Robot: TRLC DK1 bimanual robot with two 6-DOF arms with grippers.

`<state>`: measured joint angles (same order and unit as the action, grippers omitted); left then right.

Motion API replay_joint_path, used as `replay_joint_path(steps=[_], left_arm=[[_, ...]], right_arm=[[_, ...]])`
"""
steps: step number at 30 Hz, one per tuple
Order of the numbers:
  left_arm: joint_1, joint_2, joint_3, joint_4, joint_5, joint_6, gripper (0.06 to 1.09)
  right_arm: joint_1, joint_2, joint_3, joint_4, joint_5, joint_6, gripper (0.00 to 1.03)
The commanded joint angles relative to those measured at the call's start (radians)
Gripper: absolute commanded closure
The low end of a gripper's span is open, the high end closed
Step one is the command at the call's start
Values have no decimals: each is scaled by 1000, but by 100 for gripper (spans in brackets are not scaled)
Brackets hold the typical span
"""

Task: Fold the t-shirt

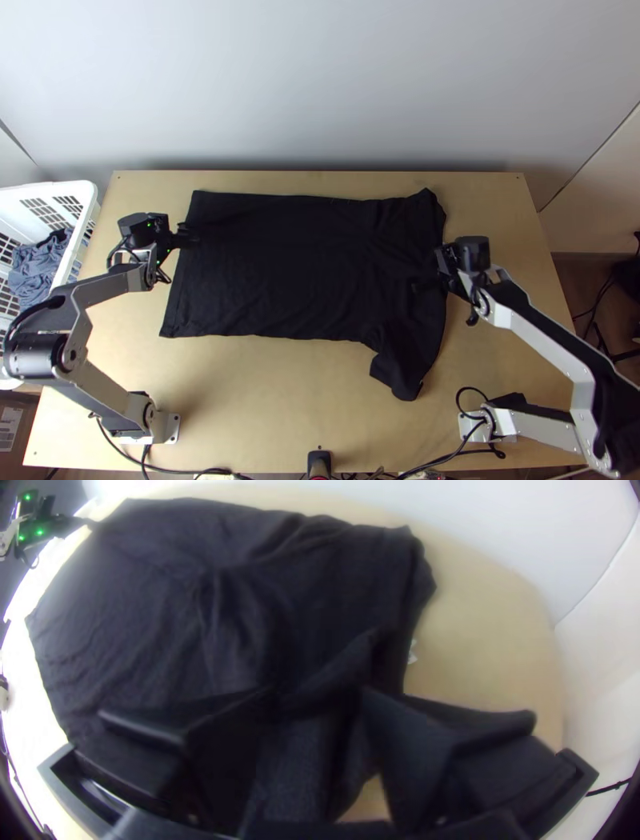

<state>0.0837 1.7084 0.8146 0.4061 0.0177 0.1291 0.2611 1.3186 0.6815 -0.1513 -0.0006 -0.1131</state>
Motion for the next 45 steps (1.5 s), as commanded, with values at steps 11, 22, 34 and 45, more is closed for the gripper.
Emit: replay_joint_path(steps=[11, 22, 34, 45], left_arm=[[105, -638, -134, -736, 275, 99, 10], [177, -819, -269, -981, 284, 319, 10], [183, -767, -270, -1093, 214, 465, 10], [225, -764, -276, -1185, 197, 572, 10]], right_arm=[[0, -435, 113, -538, -318, 150, 4], [205, -498, 176, -913, -438, 158, 6], [357, -522, 194, -1157, -449, 107, 6], [380, -490, 161, -1151, -450, 82, 6]])
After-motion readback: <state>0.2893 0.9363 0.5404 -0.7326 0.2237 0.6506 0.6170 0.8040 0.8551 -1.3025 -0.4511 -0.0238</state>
